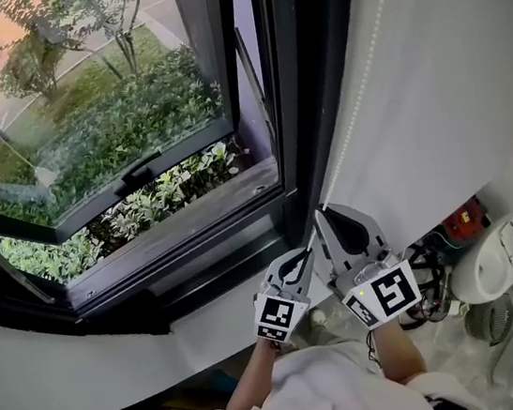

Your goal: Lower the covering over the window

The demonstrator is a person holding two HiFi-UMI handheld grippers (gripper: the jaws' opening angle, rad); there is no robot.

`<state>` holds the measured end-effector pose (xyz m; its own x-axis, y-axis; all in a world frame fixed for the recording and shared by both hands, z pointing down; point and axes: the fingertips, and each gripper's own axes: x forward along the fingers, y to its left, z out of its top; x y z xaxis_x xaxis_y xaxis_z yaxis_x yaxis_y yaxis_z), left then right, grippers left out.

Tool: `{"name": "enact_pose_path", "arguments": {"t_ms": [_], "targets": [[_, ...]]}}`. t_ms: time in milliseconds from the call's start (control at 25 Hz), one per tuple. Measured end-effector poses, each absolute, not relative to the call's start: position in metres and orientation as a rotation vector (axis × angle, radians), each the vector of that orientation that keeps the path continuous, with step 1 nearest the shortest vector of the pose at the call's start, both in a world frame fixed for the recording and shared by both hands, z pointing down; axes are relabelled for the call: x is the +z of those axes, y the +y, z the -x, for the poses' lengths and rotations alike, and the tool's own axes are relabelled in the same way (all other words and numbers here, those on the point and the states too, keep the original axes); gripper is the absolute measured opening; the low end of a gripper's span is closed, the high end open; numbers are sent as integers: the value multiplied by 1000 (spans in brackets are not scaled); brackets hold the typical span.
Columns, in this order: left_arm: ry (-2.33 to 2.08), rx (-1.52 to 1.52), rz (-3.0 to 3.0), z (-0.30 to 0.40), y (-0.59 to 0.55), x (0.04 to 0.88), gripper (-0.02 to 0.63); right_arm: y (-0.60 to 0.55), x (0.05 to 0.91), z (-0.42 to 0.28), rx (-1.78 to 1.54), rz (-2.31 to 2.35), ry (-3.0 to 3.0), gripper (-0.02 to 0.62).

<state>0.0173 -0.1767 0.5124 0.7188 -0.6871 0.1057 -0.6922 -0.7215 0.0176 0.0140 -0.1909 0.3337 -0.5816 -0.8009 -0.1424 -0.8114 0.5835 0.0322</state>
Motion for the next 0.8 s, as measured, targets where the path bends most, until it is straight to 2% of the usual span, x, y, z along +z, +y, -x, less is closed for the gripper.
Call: {"name": "enact_pose_path", "arguments": {"t_ms": [800], "targets": [[-1033, 389, -2743, -29, -150, 616, 15, -173, 438, -6, -86, 1393, 2808, -5]]}}
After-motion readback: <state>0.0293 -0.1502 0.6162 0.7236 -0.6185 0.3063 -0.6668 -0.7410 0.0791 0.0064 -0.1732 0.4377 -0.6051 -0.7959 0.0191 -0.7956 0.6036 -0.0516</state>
